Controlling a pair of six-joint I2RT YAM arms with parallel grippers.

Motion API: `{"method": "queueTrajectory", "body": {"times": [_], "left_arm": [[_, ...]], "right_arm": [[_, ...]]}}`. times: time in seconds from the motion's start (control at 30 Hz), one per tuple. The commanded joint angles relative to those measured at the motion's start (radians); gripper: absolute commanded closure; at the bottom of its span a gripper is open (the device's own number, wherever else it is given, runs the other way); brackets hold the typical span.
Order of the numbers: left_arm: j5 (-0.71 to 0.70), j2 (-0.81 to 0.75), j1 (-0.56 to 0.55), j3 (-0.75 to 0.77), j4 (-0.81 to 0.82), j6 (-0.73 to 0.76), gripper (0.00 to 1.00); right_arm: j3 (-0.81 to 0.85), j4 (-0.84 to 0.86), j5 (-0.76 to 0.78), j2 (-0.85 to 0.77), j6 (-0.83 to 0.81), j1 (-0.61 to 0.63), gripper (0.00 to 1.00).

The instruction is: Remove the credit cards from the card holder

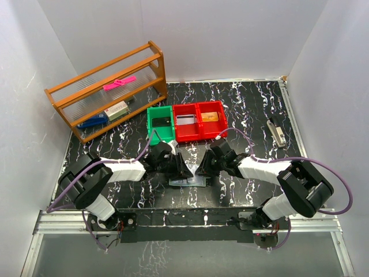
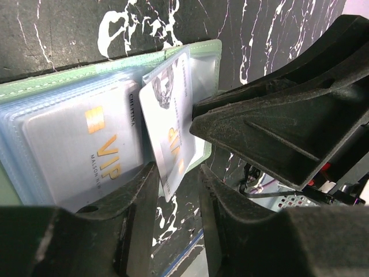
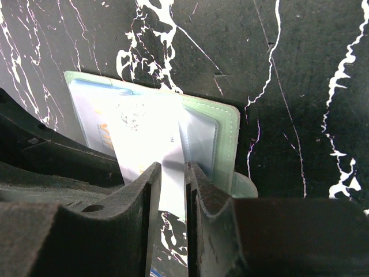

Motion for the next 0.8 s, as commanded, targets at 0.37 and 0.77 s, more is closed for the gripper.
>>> {"method": "queueTrajectory", "body": {"times": [0.37,0.77], "left_arm": [[0.018,-0.050,0.004,-0.052,0.094,-0.050,0.81],[-0.009,-0.095,0.004,-0.055,0.050,-0.044,0.92]], "right_arm": [[-0.040,-0.062,0.041,0.031,-0.015,-0.002,0.78],[-0.040,-0.059,0.044,0.036,-0.022,-0.004,0.77]]}}
